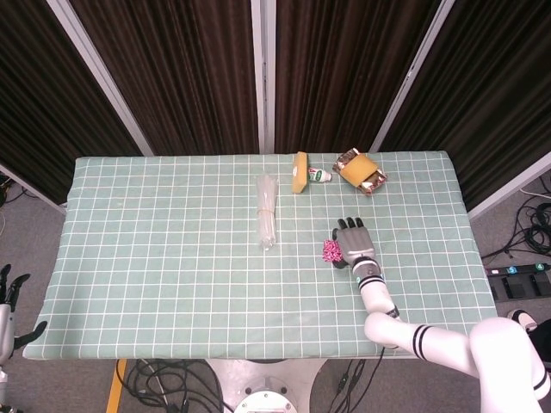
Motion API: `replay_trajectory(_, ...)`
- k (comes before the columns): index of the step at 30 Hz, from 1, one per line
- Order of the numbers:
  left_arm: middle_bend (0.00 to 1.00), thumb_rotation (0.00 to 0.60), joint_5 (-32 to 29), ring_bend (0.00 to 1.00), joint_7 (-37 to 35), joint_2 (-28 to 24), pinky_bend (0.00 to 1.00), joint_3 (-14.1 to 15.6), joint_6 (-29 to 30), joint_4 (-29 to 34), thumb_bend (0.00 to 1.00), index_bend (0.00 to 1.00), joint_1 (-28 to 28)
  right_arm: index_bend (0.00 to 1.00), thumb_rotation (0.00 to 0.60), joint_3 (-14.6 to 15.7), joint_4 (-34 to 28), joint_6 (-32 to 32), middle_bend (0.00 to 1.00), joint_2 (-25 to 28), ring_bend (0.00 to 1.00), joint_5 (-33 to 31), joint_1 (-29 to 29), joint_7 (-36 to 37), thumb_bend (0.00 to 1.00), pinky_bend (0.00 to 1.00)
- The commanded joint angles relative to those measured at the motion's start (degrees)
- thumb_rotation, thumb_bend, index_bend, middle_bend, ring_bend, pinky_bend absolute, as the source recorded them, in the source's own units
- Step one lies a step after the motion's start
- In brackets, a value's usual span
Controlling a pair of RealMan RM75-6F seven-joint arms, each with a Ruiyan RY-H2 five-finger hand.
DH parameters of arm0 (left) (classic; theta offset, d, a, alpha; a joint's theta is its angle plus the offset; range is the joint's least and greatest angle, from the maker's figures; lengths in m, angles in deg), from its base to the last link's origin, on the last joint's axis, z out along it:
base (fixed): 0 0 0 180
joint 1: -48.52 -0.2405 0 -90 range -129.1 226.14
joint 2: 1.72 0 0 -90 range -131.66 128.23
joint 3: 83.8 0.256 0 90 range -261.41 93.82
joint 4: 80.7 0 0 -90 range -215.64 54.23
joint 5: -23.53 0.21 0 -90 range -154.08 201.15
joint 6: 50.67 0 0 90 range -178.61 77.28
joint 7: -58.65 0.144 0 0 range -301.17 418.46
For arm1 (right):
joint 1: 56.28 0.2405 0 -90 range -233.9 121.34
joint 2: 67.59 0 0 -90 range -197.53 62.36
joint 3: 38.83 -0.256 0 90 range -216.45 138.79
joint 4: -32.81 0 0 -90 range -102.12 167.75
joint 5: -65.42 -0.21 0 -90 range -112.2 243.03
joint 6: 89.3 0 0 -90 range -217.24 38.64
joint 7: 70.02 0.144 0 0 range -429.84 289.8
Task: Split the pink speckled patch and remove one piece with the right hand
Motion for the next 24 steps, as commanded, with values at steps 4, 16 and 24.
replay_trajectory(4,0.09,0.600,-0.1,0.09,-0.2,0.2,0.13,0.0,-0.2,-0.3,0.20,0.22,0.0,0.29,0.489,0.1,1.1,0.1,0.07,-0.8,0.00,0.1,0.4,0.6,0.15,0.00)
replay_trajectory(16,0.09,0.600,0.0,0.09,-0.2,0.2,0.13,-0.2,-0.6,-0.5,0.20,0.22,0.4,0.20,0.491,0.9,-8.6,-7.0,0.07,10.0,0.00,13.7,-6.8,11.6,0.15,0.00)
replay_trajectory(24,0.09,0.600,0.6,0.09,0.7,0.4,0.13,-0.5,-0.8,0.2,0.20,0.22,1.2,0.12,0.488,5.7,-19.3,-18.8,0.04,22.1,0.00,31.3,-18.8,25.7,0.16,0.00)
